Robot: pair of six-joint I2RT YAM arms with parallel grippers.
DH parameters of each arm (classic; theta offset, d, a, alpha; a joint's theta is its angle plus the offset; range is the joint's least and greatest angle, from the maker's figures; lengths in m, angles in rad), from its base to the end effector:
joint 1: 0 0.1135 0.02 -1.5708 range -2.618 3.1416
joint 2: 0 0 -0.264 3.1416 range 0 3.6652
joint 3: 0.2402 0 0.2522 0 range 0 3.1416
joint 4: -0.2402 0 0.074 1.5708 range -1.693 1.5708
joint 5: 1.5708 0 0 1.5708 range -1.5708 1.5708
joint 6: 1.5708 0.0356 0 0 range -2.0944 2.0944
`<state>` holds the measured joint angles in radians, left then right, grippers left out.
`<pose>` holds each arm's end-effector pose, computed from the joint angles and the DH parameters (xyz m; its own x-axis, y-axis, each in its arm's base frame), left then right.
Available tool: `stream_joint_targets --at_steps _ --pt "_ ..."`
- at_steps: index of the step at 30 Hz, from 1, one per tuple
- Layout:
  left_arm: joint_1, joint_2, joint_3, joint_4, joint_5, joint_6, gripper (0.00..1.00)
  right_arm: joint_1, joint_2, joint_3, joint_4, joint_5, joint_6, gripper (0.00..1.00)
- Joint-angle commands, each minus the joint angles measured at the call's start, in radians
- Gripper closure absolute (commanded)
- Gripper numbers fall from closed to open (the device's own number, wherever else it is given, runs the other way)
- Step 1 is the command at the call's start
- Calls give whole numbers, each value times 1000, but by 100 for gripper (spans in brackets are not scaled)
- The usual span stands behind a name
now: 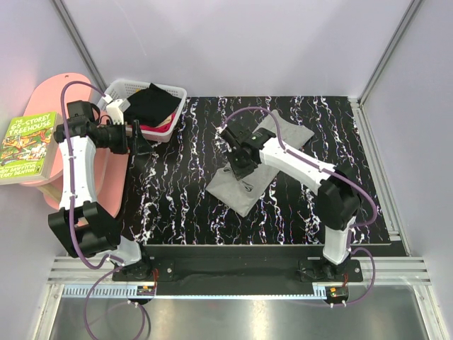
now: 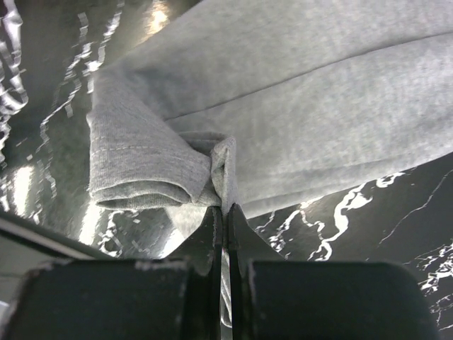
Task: Fold and stack the t-shirts
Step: Fold the folded rectangular tshirt in 1/3 of the way
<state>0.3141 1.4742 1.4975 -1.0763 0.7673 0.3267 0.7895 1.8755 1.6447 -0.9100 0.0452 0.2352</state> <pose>0.2809 0.0653 0.3554 -0.7492 -0.0005 -0.6624 0.3641 0.8351 -0.4124 0.2808 0.2808 0.2681 -0.7847 -0.4605 -0.4150 -0.5277 0.8475 0.0572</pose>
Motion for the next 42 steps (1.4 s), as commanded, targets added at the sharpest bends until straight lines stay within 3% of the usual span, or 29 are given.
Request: stream_joint_targets --at_steps 1,14,25,27,28,31,38,42 --pt "5 -20 26 0 33 26 11 -51 46 44 31 15 -25 100" --pt "6 -25 -8 -5 53 51 11 -197 122 96 51 41 -37 100" --pt "6 -29 -17 -7 61 57 11 -223 241 156 60 42 -42 100" --pt "5 -31 -17 -8 63 60 11 -228 270 176 62 73 -42 85" --pt "5 -32 -19 -11 64 60 11 -234 278 184 60 91 -43 68" --pt "6 -34 -23 -14 64 66 11 -254 300 220 56 182 -40 50" --pt "5 -45 -40 -24 61 80 11 -302 327 380 -9 444 -68 27" --pt "5 -41 -36 -25 64 78 11 -306 323 451 -78 532 -7 22"
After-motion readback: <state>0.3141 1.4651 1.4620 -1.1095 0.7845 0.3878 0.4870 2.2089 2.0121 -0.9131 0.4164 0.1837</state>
